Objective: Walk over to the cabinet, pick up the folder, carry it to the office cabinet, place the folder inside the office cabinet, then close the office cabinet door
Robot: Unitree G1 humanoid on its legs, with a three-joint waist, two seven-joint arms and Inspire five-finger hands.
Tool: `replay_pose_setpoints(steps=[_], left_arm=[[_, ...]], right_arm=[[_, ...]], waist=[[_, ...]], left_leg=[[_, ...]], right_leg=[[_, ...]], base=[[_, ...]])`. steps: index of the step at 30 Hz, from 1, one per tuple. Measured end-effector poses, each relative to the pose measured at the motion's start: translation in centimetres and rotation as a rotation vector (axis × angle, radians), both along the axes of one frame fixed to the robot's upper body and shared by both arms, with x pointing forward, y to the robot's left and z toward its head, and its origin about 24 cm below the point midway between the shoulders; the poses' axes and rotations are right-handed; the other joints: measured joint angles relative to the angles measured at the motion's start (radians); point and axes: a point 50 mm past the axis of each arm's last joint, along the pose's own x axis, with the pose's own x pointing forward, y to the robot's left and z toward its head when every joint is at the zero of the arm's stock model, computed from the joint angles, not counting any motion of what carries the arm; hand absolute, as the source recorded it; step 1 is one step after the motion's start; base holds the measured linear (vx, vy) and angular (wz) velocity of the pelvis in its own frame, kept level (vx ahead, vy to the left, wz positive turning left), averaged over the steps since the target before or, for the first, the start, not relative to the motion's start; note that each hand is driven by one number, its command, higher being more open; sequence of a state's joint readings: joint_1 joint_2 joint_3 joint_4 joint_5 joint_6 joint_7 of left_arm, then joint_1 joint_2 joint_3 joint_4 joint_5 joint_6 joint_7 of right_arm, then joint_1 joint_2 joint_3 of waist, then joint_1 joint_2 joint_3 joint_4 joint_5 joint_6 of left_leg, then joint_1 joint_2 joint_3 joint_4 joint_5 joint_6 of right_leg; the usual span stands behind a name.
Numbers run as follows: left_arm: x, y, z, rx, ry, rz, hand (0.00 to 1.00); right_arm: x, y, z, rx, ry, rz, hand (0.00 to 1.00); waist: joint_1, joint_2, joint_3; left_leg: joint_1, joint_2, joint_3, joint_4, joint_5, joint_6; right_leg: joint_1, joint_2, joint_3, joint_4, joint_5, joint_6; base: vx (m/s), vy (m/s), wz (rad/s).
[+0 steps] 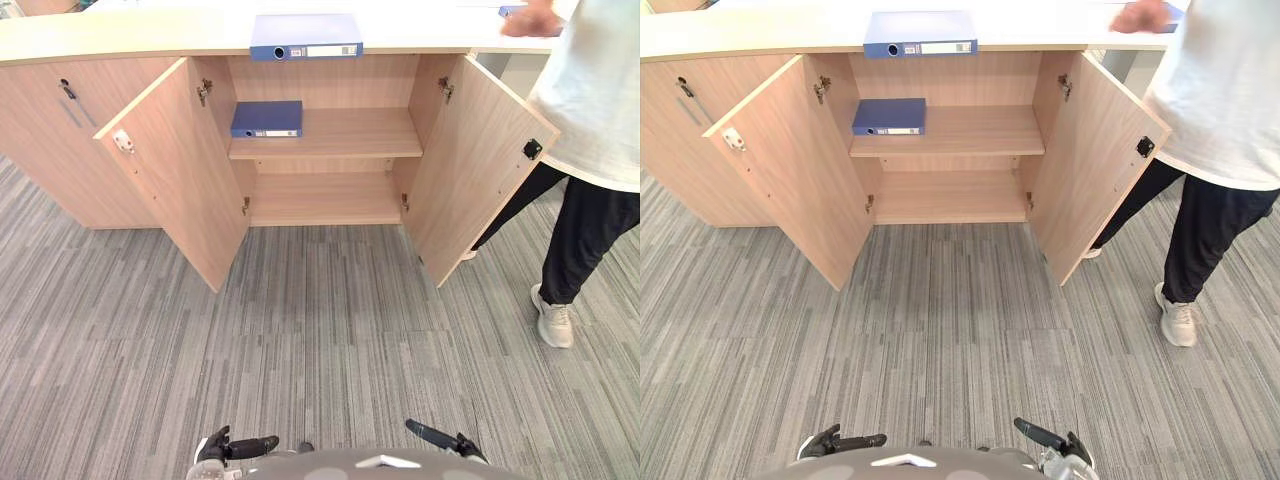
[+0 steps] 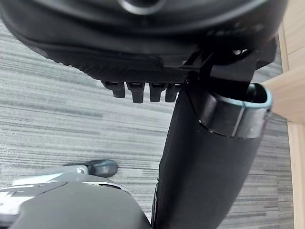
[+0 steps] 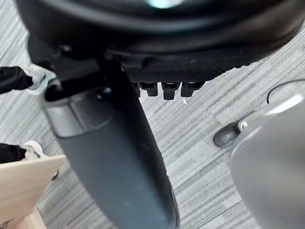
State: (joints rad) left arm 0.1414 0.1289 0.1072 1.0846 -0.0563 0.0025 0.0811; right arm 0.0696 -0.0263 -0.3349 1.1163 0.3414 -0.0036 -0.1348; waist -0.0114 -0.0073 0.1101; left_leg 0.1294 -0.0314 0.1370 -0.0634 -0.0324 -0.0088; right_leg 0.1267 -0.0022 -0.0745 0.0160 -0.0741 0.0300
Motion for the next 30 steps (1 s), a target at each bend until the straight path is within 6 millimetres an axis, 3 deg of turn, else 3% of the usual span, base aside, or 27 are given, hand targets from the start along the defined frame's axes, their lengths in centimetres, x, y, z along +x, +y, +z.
replay_pose_setpoints(steps=[5, 30], left_arm=[[0.18, -0.17, -0.01, -0.001, -0.003, -0.010, 1.00], [0.60, 0.04, 0.10, 0.011, -0.011, -0.034, 1.00]], right_arm=[[0.84, 0.11, 0.14, -0.021, -0.006, 0.066, 1.00], [1.37, 0.32, 0.16, -0.022, 0.006, 0.117, 1.00]], waist=[[0.001, 0.006, 0.013], [0.001, -0.004, 0.030]], left_leg=[[0.027, 0.000, 0.000, -0.012, -0.004, -0.008], [0.020, -0.001, 0.009, -0.029, 0.001, -0.011]], right_leg=[[0.024, 0.000, -0.003, -0.001, -0.008, 0.017], [0.011, 0.000, -0.023, -0.011, -0.010, 0.019]], base=[[-0.01, -0.010, 0.02], [-0.05, -0.029, -0.01]])
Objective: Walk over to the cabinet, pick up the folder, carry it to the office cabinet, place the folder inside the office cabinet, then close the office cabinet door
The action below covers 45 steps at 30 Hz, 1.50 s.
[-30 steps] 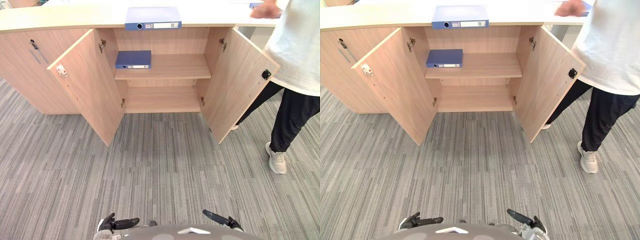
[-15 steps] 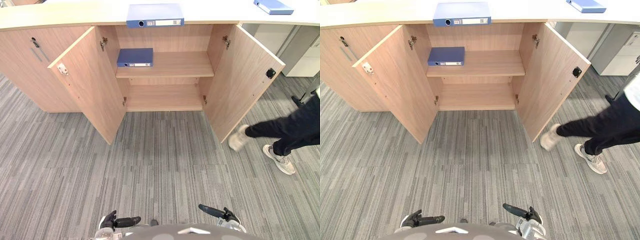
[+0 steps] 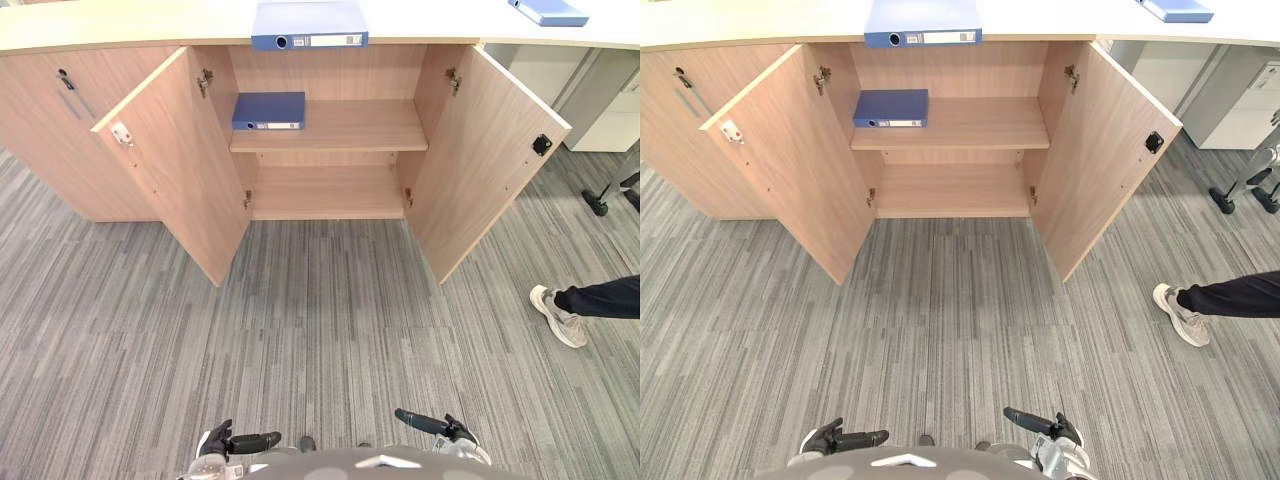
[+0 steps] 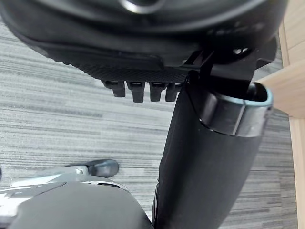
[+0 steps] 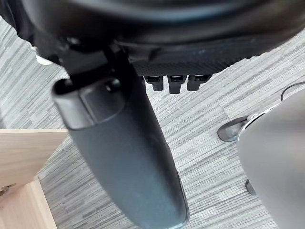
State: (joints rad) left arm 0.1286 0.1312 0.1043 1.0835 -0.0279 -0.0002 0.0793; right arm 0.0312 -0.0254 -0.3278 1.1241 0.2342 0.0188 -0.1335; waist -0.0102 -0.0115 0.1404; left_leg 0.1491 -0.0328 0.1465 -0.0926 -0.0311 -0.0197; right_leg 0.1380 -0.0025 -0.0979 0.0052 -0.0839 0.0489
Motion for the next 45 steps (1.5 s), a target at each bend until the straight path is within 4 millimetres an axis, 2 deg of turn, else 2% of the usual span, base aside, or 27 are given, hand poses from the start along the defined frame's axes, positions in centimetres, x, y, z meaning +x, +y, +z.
replay_pose_setpoints(steps=[6, 8, 10, 12, 13, 15, 17, 19, 21, 22, 24, 25, 26, 27, 28, 29, 30, 31, 32, 34, 36, 38, 40, 41, 42, 44, 45], left_arm=[[1.1, 0.3, 0.2, 0.009, -0.024, -0.008, 1.00], [1.8, 0.5, 0.4, 0.016, -0.044, -0.012, 1.00], [2.1, 0.6, 0.6, 0.019, -0.059, -0.015, 1.00], [2.4, 0.5, 0.6, 0.021, -0.070, -0.020, 1.00], [2.5, 0.5, 0.6, 0.020, -0.072, -0.022, 1.00], [2.9, 0.5, 0.7, 0.022, -0.083, -0.025, 1.00], [3.2, 0.7, 0.8, 0.030, -0.090, -0.016, 1.00], [3.2, 0.6, 0.8, 0.029, -0.089, -0.014, 1.00], [3.3, 0.3, 0.8, 0.022, -0.092, -0.014, 1.00], [3.5, 0.1, 0.8, 0.016, -0.096, -0.018, 1.00], [3.5, 0.1, 0.8, 0.011, -0.094, -0.020, 1.00], [3.4, 0.2, 0.8, 0.010, -0.093, -0.011, 1.00], [3.7, -0.6, 0.7, -0.015, -0.109, 0.028, 1.00], [3.8, -0.9, 0.6, -0.028, -0.116, 0.050, 1.00], [4.2, -1.3, 0.7, -0.044, -0.139, 0.079, 1.00], [4.4, -1.6, 0.8, -0.058, -0.156, 0.111, 1.00], [4.6, -1.9, 0.9, -0.067, -0.172, 0.131, 1.00], [5.2, -2.2, 1.1, -0.078, -0.198, 0.144, 1.00], [5.8, -2.5, 1.3, -0.084, -0.222, 0.149, 1.00], [6.3, -2.4, 1.6, -0.083, -0.250, 0.144, 1.00], [6.7, -2.8, 1.7, -0.090, -0.263, 0.145, 1.00], [7.2, -2.8, 1.9, -0.089, -0.277, 0.139, 1.00], [7.3, -2.6, 2.0, -0.084, -0.282, 0.138, 1.00], [7.0, -2.7, 1.9, -0.082, -0.271, 0.136, 1.00], [6.9, -2.4, 1.9, -0.074, -0.267, 0.133, 1.00], [6.8, -2.1, 1.8, -0.061, -0.256, 0.111, 1.00], [6.7, -1.8, 1.8, -0.056, -0.251, 0.110, 1.00]], right_arm=[[0.8, 0.2, 0.1, 0.002, -0.015, 0.014, 1.00], [1.3, 0.4, 0.2, 0.000, -0.022, 0.039, 1.00], [1.7, 0.4, 0.3, -0.006, -0.031, 0.057, 1.00], [2.0, 0.3, 0.5, -0.016, -0.043, 0.069, 1.00], [2.1, 0.2, 0.5, -0.019, -0.049, 0.069, 1.00], [2.8, 0.2, 0.8, -0.026, -0.082, 0.070, 1.00], [3.1, 0.3, 1.0, -0.027, -0.101, 0.083, 1.00], [3.4, 0.2, 1.1, -0.029, -0.116, 0.083, 1.00], [3.9, 0.0, 1.3, -0.037, -0.138, 0.089, 1.00], [4.4, -0.1, 1.5, -0.042, -0.150, 0.092, 1.00], [4.2, -0.2, 1.5, -0.047, -0.152, 0.089, 1.00], [3.7, -0.3, 1.3, -0.046, -0.141, 0.076, 1.00], [3.8, -0.7, 1.5, -0.056, -0.146, 0.076, 1.00], [3.8, -0.7, 1.5, -0.061, -0.146, 0.074, 1.00], [3.8, -0.7, 1.5, -0.061, -0.145, 0.074, 1.00], [3.8, -0.5, 1.5, -0.059, -0.142, 0.085, 1.00], [3.9, -0.5, 1.5, -0.061, -0.144, 0.091, 1.00], [4.1, -0.4, 1.6, -0.061, -0.156, 0.092, 1.00], [4.4, 0.0, 1.7, -0.060, -0.162, 0.105, 1.00], [4.7, 0.5, 1.8, -0.054, -0.177, 0.123, 1.00], [5.1, 1.2, 1.9, -0.040, -0.193, 0.118, 1.00], [5.1, 1.6, 1.9, -0.024, -0.193, 0.104, 1.00], [4.6, 1.5, 1.7, -0.028, -0.178, 0.095, 1.00], [4.0, 1.2, 1.5, -0.034, -0.164, 0.091, 1.00], [3.7, 1.5, 1.4, -0.025, -0.152, 0.088, 1.00], [2.8, 2.1, 1.0, -0.004, -0.129, 0.080, 1.00], [2.7, 2.2, 1.0, 0.003, -0.125, 0.079, 1.00]], waist=[[0.004, -0.015, 0.015], [0.009, -0.023, 0.026], [0.009, -0.024, 0.035], [0.006, -0.020, 0.045], [0.006, -0.018, 0.049], [0.005, -0.022, 0.066], [0.008, -0.027, 0.081], [0.005, -0.020, 0.085], [0.002, -0.002, 0.092], [-0.007, 0.011, 0.096], [-0.015, 0.010, 0.094], [-0.021, 0.001, 0.090], [-0.018, 0.023, 0.089], [-0.016, 0.026, 0.089], [-0.016, 0.028, 0.090], [-0.015, 0.039, 0.092], [-0.012, 0.046, 0.093], [-0.005, 0.053, 0.093], [0.007, 0.041, 0.099], [0.018, 0.036, 0.099], [0.027, 0.039, 0.097], [0.039, 0.033, 0.100], [0.040, 0.021, 0.092], [0.042, 0.024, 0.075], [0.048, 0.008, 0.058], [0.048, -0.025, 0.024], [0.055, -0.036, 0.019]], left_leg=[[-0.055, 0.000, 0.044, 0.016, -0.013, 0.018], [-0.096, 0.003, 0.069, 0.076, -0.055, 0.037], [-0.114, 0.002, 0.090, 0.123, -0.090, 0.045], [-0.115, -0.011, 0.097, 0.172, -0.130, 0.053], [-0.110, -0.013, 0.097, 0.180, -0.137, 0.058], [-0.078, -0.026, 0.086, 0.194, -0.159, 0.093], [-0.045, -0.034, 0.074, 0.197, -0.188, 0.105], [-0.017, -0.019, 0.055, 0.189, -0.204, 0.099], [0.010, 0.024, 0.044, 0.163, -0.215, 0.084], [0.025, 0.052, 0.030, 0.143, -0.218, 0.068], [0.048, 0.068, 0.004, 0.129, -0.228, 0.036], [0.076, 0.067, -0.018, 0.132, -0.247, 0.004], [0.086, 0.090, -0.020, 0.162, -0.244, -0.024], [0.072, 0.090, -0.015, 0.204, -0.234, -0.041], [0.025, 0.094, -0.006, 0.359, -0.219, -0.067], [-0.078, 0.133, -0.003, 0.648, -0.193, -0.070], [-0.151, 0.172, 0.015, 0.829, -0.196, -0.073], [-0.219, 0.224, 0.049, 1.000, -0.199, -0.075], [-0.272, 0.258, 0.082, 1.068, -0.209, -0.062], [-0.326, 0.280, 0.107, 1.071, -0.226, -0.059], [-0.393, 0.287, 0.127, 1.006, -0.246, -0.050], [-0.436, 0.262, 0.157, 0.802, -0.246, -0.043], [-0.446, 0.224, 0.169, 0.640, -0.210, -0.042], [-0.449, 0.200, 0.167, 0.517, -0.100, -0.006], [-0.445, 0.183, 0.172, 0.530, -0.063, 0.022], [-0.429, 0.152, 0.206, 0.530, -0.112, 0.035], [-0.390, 0.143, 0.232, 0.531, -0.137, 0.047]], right_leg=[[-0.065, 0.001, 0.037, 0.003, 0.007, -0.011], [-0.097, -0.003, 0.060, 0.028, 0.003, -0.009], [-0.132, -0.011, 0.078, 0.093, -0.031, 0.000], [-0.215, -0.038, 0.070, 0.318, -0.119, 0.039], [-0.243, -0.045, 0.063, 0.390, -0.130, 0.045], [-0.359, -0.082, 0.022, 0.673, -0.145, 0.026], [-0.400, -0.102, 0.013, 0.754, -0.190, 0.010], [-0.426, -0.097, -0.017, 0.724, -0.213, 0.014], [-0.478, -0.052, -0.057, 0.633, -0.213, 0.005], [-0.504, -0.015, -0.069, 0.552, -0.192, -0.001], [-0.511, 0.015, -0.067, 0.442, -0.131, -0.029], [-0.494, 0.004, -0.067, 0.393, -0.008, -0.071], [-0.475, 0.007, -0.098, 0.427, -0.028, -0.097], [-0.463, 0.001, -0.102, 0.432, -0.042, -0.104], [-0.410, -0.009, -0.110, 0.412, -0.066, -0.107], [-0.335, -0.006, -0.114, 0.366, -0.077, -0.112], [-0.285, 0.006, -0.115, 0.340, -0.081, -0.117], [-0.222, 0.012, -0.114, 0.317, -0.090, -0.132], [-0.172, 0.016, -0.101, 0.298, -0.096, -0.139], [-0.114, 0.017, -0.077, 0.267, -0.110, -0.139], [-0.069, 0.015, -0.047, 0.233, -0.134, -0.120], [-0.016, -0.008, -0.020, 0.197, -0.144, -0.103], [0.019, -0.038, -0.009, 0.175, -0.159, -0.077], [0.042, -0.052, 0.003, 0.159, -0.184, -0.039], [0.055, -0.078, 0.018, 0.153, -0.204, -0.017], [0.030, -0.125, 0.032, 0.215, -0.205, -0.010], [-0.015, -0.143, 0.050, 0.347, -0.203, -0.008]], base=[[-0.03, -0.004, -0.19], [0.01, 0.035, -0.33], [0.04, 0.069, -0.35], [0.06, 0.099, -0.17], [0.06, 0.126, 0.05], [0.13, 0.133, 0.19], [0.19, 0.075, 0.19], [0.22, 0.003, 0.20], [0.27, -0.056, 0.17], [0.27, -0.072, 0.27], [0.44, -0.158, 0.52], [0.64, -0.244, 0.72], [0.56, -0.215, 0.65], [0.57, -0.217, 0.49], [0.54, -0.213, 0.44], [0.63, -0.236, 0.36], [0.58, -0.201, 0.19], [0.51, -0.162, -0.05], [0.39, -0.099, -0.13], [0.33, -0.030, -0.41], [0.32, 0.023, -0.58], [0.34, 0.097, -0.50], [0.38, 0.175, -0.29], [0.50, 0.270, -0.37], [0.45, 0.247, -0.34], [0.48, 0.266, -0.27], [0.48, 0.277, -0.36]])
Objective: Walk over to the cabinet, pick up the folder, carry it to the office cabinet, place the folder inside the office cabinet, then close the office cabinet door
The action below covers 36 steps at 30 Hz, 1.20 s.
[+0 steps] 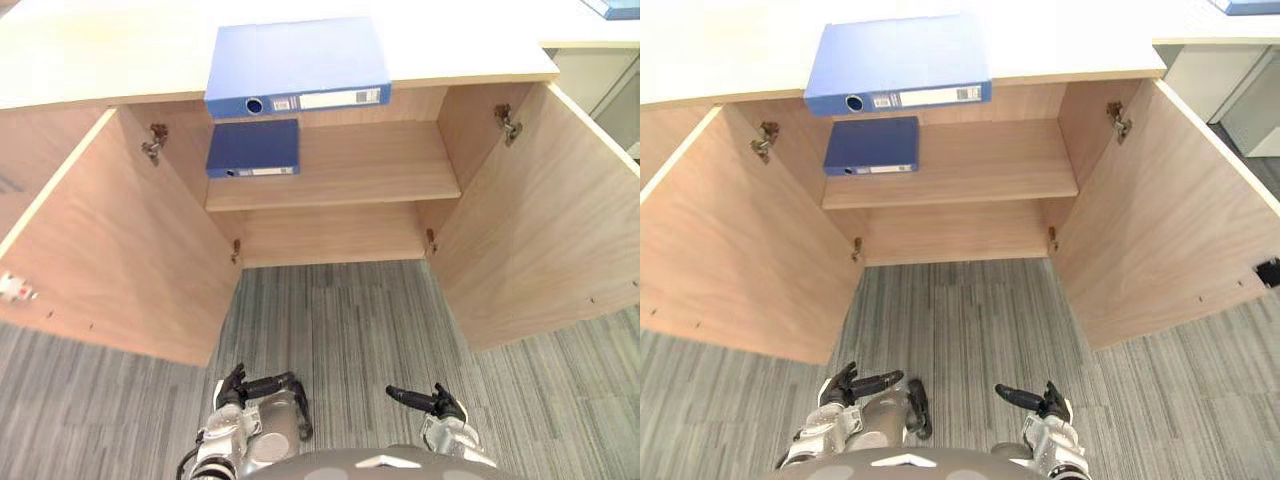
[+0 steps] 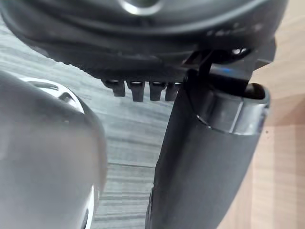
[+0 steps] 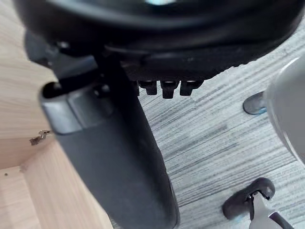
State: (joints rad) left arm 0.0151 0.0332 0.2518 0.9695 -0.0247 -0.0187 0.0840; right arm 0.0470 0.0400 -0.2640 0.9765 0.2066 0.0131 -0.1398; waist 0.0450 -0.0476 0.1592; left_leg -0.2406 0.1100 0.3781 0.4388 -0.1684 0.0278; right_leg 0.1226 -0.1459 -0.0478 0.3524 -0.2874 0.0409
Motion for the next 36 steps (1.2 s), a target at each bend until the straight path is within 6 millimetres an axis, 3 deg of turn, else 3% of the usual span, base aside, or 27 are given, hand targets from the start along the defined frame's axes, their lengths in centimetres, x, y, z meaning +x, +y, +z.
replay_pose_setpoints(steps=[1, 2, 3, 5, 7, 9, 10, 11, 12, 13, 15, 17, 19, 21, 24, 25, 27, 32, 36], left_arm=[[-0.2, 0.1, -0.1, 0.002, 0.010, -0.003, 1.00], [-0.4, 0.0, -0.2, 0.004, 0.027, -0.020, 1.00], [-0.5, 0.0, -0.3, 0.006, 0.037, -0.034, 1.00], [-0.7, -0.2, -0.4, 0.003, 0.046, -0.040, 1.00], [-0.6, -0.3, -0.4, -0.003, 0.043, -0.040, 1.00], [-0.7, -0.3, -0.5, -0.007, 0.047, -0.031, 1.00], [-0.9, -0.6, -0.6, -0.013, 0.054, -0.029, 1.00], [-1.1, -1.0, -0.8, -0.024, 0.062, -0.029, 1.00], [-1.2, -1.0, -0.8, -0.027, 0.066, -0.030, 1.00], [-1.1, -1.3, -0.9, -0.036, 0.070, -0.029, 1.00], [-1.1, -3.1, -1.1, -0.084, 0.072, -0.030, 1.00], [-0.5, -3.9, -1.0, -0.106, 0.061, -0.022, 1.00], [0.0, -4.2, -0.8, -0.114, 0.037, -0.020, 1.00], [0.1, -4.2, -0.7, -0.114, 0.025, -0.024, 1.00], [0.1, -4.2, -0.7, -0.115, 0.028, -0.024, 1.00], [0.1, -4.2, -0.7, -0.113, 0.028, -0.023, 1.00], [-0.3, -4.3, -0.8, -0.117, 0.040, -0.015, 1.00], [-0.9, -3.9, -1.0, -0.103, 0.056, -0.013, 1.00], [-1.4, -3.9, -1.1, -0.103, 0.068, -0.012, 1.00]], right_arm=[[0.0, 0.0, 0.0, 0.001, -0.001, 0.001, 1.00], [0.2, 0.1, 0.1, 0.000, -0.007, 0.007, 1.00], [0.5, 0.0, 0.2, -0.002, -0.022, 0.012, 1.00], [1.1, 0.2, 0.5, -0.004, -0.054, 0.022, 1.00], [1.7, 0.3, 0.9, -0.007, -0.090, 0.020, 1.00], [2.2, 0.3, 1.1, -0.010, -0.113, 0.021, 1.00], [2.2, 0.1, 1.1, -0.014, -0.115, 0.022, 1.00], [2.2, 0.0, 1.1, -0.014, -0.113, 0.023, 1.00], [2.0, 0.0, 1.0, -0.013, -0.108, 0.025, 1.00], [1.7, -0.2, 0.8, -0.010, -0.083, 0.025, 1.00], [1.4, -1.7, 0.7, -0.043, -0.059, 0.014, 1.00], [1.1, -2.2, 0.6, -0.048, -0.036, -0.002, 1.00], [0.6, -2.1, 0.3, -0.045, -0.005, -0.006, 1.00], [0.5, -1.6, 0.2, -0.034, 0.000, -0.002, 1.00], [0.8, -1.5, 0.3, -0.033, -0.009, -0.002, 1.00], [0.7, -1.5, 0.2, -0.033, -0.004, -0.003, 1.00], [0.6, -1.6, 0.2, -0.029, 0.001, -0.010, 1.00], [-0.2, -1.3, 0.0, -0.020, 0.017, -0.017, 1.00], [-0.5, -1.4, -0.1, -0.023, 0.023, -0.021, 1.00]], waist=[[-0.002, -0.005, -0.002], [-0.005, -0.007, -0.002], [-0.007, -0.001, 0.001], [-0.015, -0.005, -0.002], [-0.024, -0.005, -0.003], [-0.031, -0.006, -0.002], [-0.039, 0.002, -0.003], [-0.052, 0.012, -0.006], [-0.054, 0.007, -0.009], [-0.052, 0.012, -0.010], [-0.046, 0.067, -0.025], [-0.052, 0.082, -0.017], [-0.051, 0.071, -0.012], [-0.047, 0.056, -0.017], [-0.047, 0.060, -0.022], [-0.045, 0.063, -0.024], [-0.045, 0.083, -0.039], [-0.047, 0.061, -0.057], [-0.047, 0.070, -0.071]], left_leg=[[0.025, -0.009, 0.003, -0.006, -0.012, 0.010], [0.086, -0.017, 0.010, -0.028, -0.037, 0.019], [0.137, -0.023, 0.015, -0.040, -0.054, 0.031], [0.213, -0.032, 0.017, -0.080, -0.065, 0.033], [0.278, -0.033, 0.012, -0.138, -0.083, 0.005], [0.327, -0.030, 0.006, -0.168, -0.091, -0.008], [0.359, -0.021, -0.008, -0.192, -0.093, -0.015], [0.379, -0.011, -0.031, -0.212, -0.096, -0.043], [0.386, -0.015, -0.040, -0.222, -0.098, -0.058], [0.412, -0.014, -0.072, -0.239, -0.107, -0.088], [0.405, 0.029, -0.088, -0.235, -0.092, -0.103], [0.361, 0.077, -0.099, -0.102, -0.069, -0.126], [0.322, 0.114, -0.111, 0.044, -0.065, -0.144], [0.280, 0.146, -0.075, 0.153, -0.078, -0.139], [0.232, 0.140, -0.060, 0.099, -0.088, -0.125], [0.223, 0.131, -0.061, 0.049, -0.086, -0.124], [0.230, 0.102, -0.058, -0.124, -0.012, -0.105], [0.313, 0.052, -0.055, -0.244, 0.013, -0.097], [0.348, 0.027, -0.053, -0.311, 0.044, -0.094]], right_leg=[[-0.026, -0.010, 0.003, 0.088, 0.010, 0.015], [-0.101, -0.030, 0.013, 0.299, 0.065, 0.058], [-0.185, -0.039, 0.036, 0.497, 0.066, 0.061], [-0.286, -0.043, 0.025, 0.656, 0.059, 0.050], [-0.378, -0.032, 0.002, 0.682, 0.047, 0.031], [-0.446, -0.016, -0.025, 0.621, 0.017, 0.011], [-0.464, 0.004, -0.046, 0.528, 0.005, 0.002], [-0.466, 0.031, -0.056, 0.378, 0.013, 0.004], [-0.452, 0.038, -0.051, 0.276, 0.047, 0.000], [-0.436, 0.043, -0.062, 0.208, 0.104, -0.046], [-0.414, 0.073, -0.095, 0.185, 0.077, -0.063], [-0.344, 0.081, -0.147, 0.150, 0.050, -0.086], [-0.258, 0.086, -0.175, 0.082, 0.049, -0.090], [-0.170, 0.096, -0.193, 0.009, 0.050, -0.096], [-0.137, 0.098, -0.190, -0.026, 0.051, -0.095], [-0.136, 0.097, -0.185, -0.027, 0.051, -0.094], [-0.135, 0.105, -0.169, -0.033, 0.057, -0.073], [-0.071, 0.082, -0.162, -0.124, 0.091, -0.027], [-0.045, 0.073, -0.157, -0.170, 0.117, -0.014]], base=[[0.46, 0.284, -0.36], [0.43, 0.257, -0.23], [0.42, 0.233, -0.15], [0.35, 0.127, 0.00], [0.44, 0.010, 0.10], [0.41, -0.114, 0.12], [0.40, -0.193, 0.37], [0.40, -0.206, 0.49], [0.42, -0.205, 0.56], [0.33, -0.150, 0.39], [0.40, -0.212, 0.34], [0.39, -0.272, 0.52], [0.28, -0.227, 0.50], [0.21, -0.151, 0.19], [0.12, 0.017, -0.05], [0.11, 0.103, -0.12], [0.14, 0.153, -0.16], [0.10, 0.120, 0.02], [0.03, 0.079, 0.00]])
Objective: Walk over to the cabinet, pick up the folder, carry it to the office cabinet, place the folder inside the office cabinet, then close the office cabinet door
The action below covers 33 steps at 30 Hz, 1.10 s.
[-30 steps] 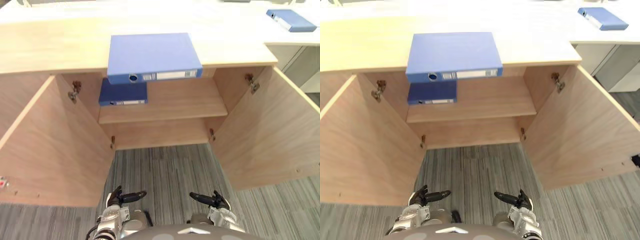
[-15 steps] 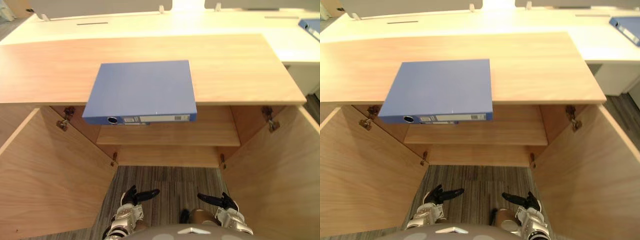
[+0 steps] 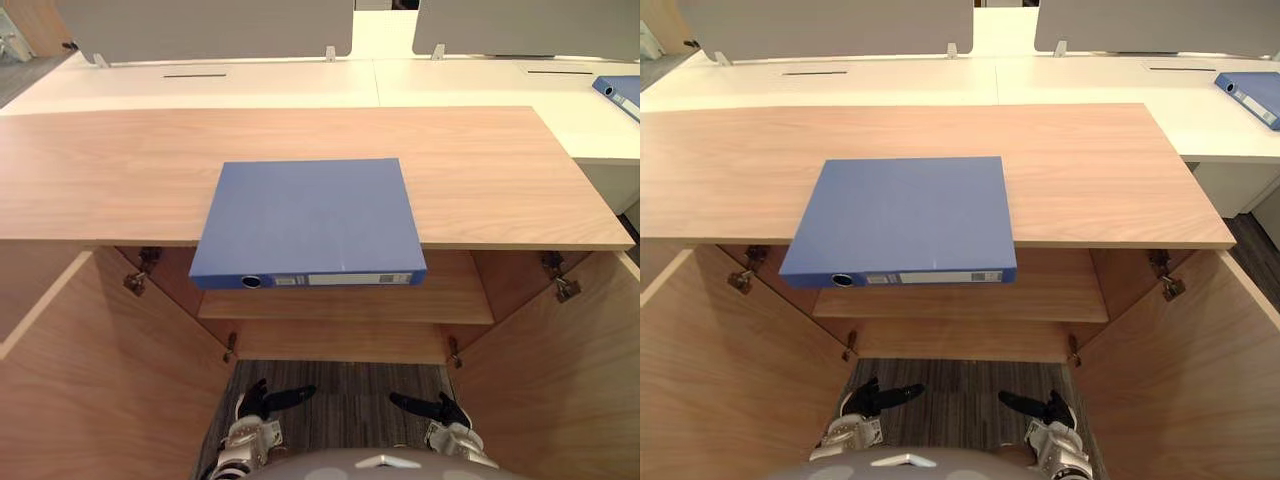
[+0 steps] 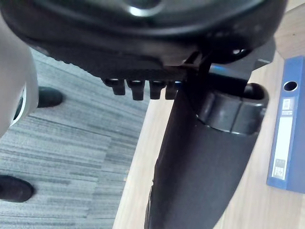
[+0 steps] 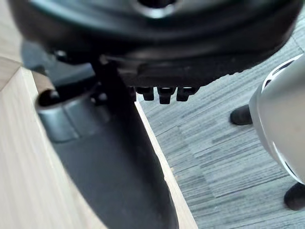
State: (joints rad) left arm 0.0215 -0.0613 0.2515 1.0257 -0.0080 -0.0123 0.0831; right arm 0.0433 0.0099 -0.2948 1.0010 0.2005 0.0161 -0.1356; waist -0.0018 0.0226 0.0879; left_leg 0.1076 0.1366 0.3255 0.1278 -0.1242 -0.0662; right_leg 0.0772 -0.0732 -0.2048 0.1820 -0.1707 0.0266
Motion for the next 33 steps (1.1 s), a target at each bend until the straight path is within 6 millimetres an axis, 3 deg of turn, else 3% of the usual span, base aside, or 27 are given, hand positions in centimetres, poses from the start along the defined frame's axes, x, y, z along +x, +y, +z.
replay_pose_setpoints(steps=[7, 13, 16, 21, 29, 33], left_arm=[[0.2, 0.1, 0.3, 0.055, -0.013, -0.045, 1.00], [0.1, 1.5, 2.4, 0.136, -0.157, -0.009, 1.00], [0.5, 3.0, 4.2, 0.204, -0.250, -0.015, 1.00], [2.8, 4.9, 9.1, 0.324, -0.490, 0.011, 1.00], [5.0, 4.6, 15.8, 0.416, -0.829, 0.030, 1.00], [5.0, 4.5, 17.9, 0.477, -0.932, 0.019, 1.00]], right_arm=[[-0.7, -0.5, -0.2, -0.019, 0.023, -0.010, 1.00], [-1.6, -0.8, -0.2, -0.050, 0.036, -0.018, 1.00], [-1.7, -1.0, 0.0, -0.062, 0.018, -0.008, 1.00], [-2.0, -1.0, 0.1, -0.073, 0.008, 0.016, 1.00], [-1.9, -0.7, 0.2, -0.076, 0.002, 0.054, 1.00], [-2.0, -0.7, 0.2, -0.074, 0.004, 0.054, 1.00]], waist=[[0.000, 0.001, 0.002], [0.003, -0.009, 0.013], [0.009, -0.005, 0.017], [0.045, -0.007, 0.021], [0.053, -0.013, 0.023], [0.053, -0.016, 0.018]], left_leg=[[0.050, -0.022, -0.011, -0.111, 0.058, 0.009], [0.053, -0.031, -0.031, -0.145, 0.078, 0.016], [0.058, -0.038, -0.033, -0.158, 0.089, 0.019], [0.053, -0.043, -0.041, -0.161, 0.097, 0.021], [0.043, -0.042, -0.067, -0.101, 0.061, 0.025], [0.028, -0.038, -0.067, -0.068, 0.041, 0.024]], right_leg=[[0.029, 0.011, 0.007, -0.051, 0.029, 0.000], [0.028, 0.015, 0.010, -0.060, 0.048, 0.000], [0.026, 0.007, 0.011, -0.058, 0.054, 0.007], [0.013, -0.003, 0.006, -0.044, 0.053, 0.009], [0.047, -0.010, -0.011, -0.047, 0.048, 0.016], [0.047, -0.008, -0.008, -0.047, 0.046, 0.016]], base=[[-0.06, 0.008, 0.03], [-0.10, 0.002, 0.03], [-0.10, 0.031, 0.02], [-0.06, 0.019, 0.04], [0.02, 0.004, 0.09], [0.00, 0.000, 0.00]])
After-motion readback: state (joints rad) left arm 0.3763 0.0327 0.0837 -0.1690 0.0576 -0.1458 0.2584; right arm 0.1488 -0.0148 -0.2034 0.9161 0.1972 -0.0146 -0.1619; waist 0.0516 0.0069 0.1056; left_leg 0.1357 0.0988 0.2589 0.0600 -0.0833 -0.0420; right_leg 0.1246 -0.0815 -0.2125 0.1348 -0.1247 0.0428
